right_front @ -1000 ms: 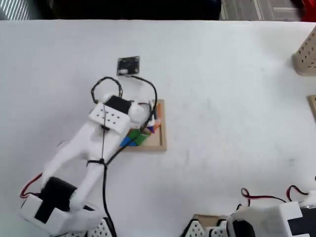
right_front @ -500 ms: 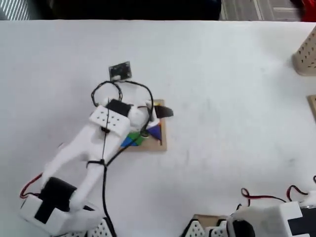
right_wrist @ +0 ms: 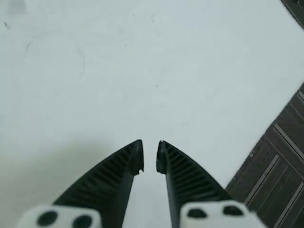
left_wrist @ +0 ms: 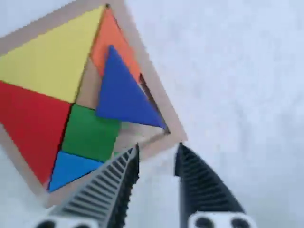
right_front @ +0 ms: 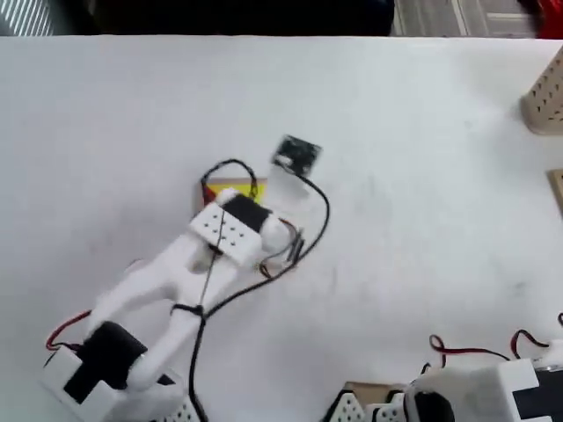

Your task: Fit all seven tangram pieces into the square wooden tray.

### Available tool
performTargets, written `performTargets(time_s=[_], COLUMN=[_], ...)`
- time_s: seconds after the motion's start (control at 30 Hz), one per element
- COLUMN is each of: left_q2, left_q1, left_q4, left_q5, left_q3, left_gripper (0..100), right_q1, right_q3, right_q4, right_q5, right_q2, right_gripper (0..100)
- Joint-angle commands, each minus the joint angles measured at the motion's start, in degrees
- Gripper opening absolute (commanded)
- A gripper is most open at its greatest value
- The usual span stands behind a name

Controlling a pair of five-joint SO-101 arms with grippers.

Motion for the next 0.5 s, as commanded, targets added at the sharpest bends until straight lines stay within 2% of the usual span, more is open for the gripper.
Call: performTargets(time_s=[0.0,0.13,0.27,0.47], left_q2=[-1.19,6.37,16.66,19.38], left_q1=[3.82,4.00,3.65,3.91], left_q4=[2.02,1.14,0.79,0.53], left_q5=[-5.19,-6.68,-6.68,-6.59], left_q3=[-1.76,-2.90,-9.76,-15.03], left_gripper=[2,2,2,2], right_q1=[0.04,0.04,-0.48,-0.66], right_q3=[-0.44,-0.44,-0.44,0.09], right_q4=[-0.92,-0.92,-0.92,-1.01], right_q5=[-0.18,-0.18,-0.18,-0.18], right_q2=[-0.48,-0.48,-0.48,-0.48], right_gripper=[6.3,6.3,6.3,6.3])
